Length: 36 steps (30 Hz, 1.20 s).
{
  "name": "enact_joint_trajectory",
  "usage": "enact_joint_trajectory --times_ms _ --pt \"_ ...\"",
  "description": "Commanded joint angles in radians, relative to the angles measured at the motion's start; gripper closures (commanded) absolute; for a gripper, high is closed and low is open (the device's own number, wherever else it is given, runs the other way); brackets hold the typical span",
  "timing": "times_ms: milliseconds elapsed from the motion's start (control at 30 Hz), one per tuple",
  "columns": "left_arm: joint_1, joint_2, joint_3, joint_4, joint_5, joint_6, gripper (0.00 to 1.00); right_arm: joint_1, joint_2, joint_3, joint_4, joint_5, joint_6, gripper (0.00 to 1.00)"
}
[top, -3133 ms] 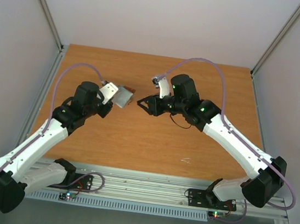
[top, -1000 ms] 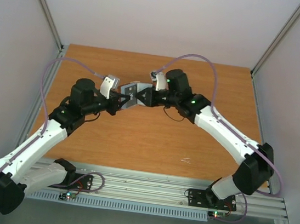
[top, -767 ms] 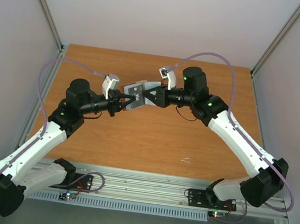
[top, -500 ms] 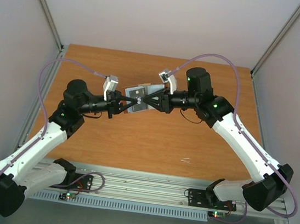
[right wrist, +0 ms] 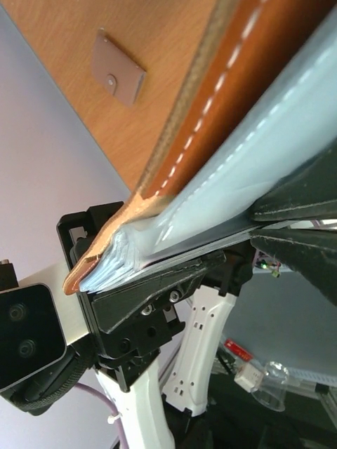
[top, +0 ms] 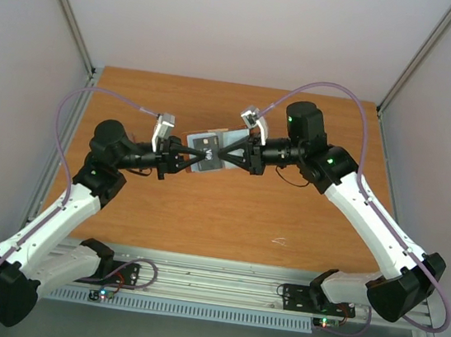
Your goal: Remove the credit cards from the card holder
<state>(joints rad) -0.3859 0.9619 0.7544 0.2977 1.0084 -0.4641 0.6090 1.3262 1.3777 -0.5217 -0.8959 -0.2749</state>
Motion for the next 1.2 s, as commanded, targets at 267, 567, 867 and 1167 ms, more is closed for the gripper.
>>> enact_joint_trajectory --times_ms 267,567,867,1167 --pt "-0.01 -0.023 0.006 0.09 0.032 0.022 0.86 0.012 -0.043 -0.011 0.056 -0.03 -0.022 0.99" --pt "-0.01 -0.028 0.0 0.1 0.047 0.021 0.81 -0.032 -0.084 -0.017 0.011 -0.021 -0.037 0.99" --pt "-0.01 -0.025 0.003 0.095 0.047 0.021 0.99 -0.045 -0.088 -0.005 -0.026 -0.055 -0.048 0.99" --pt "-0.01 -0.028 0.004 0.088 0.044 0.027 1.0 -0.04 -0.065 -0.043 0.038 -0.084 0.008 0.91"
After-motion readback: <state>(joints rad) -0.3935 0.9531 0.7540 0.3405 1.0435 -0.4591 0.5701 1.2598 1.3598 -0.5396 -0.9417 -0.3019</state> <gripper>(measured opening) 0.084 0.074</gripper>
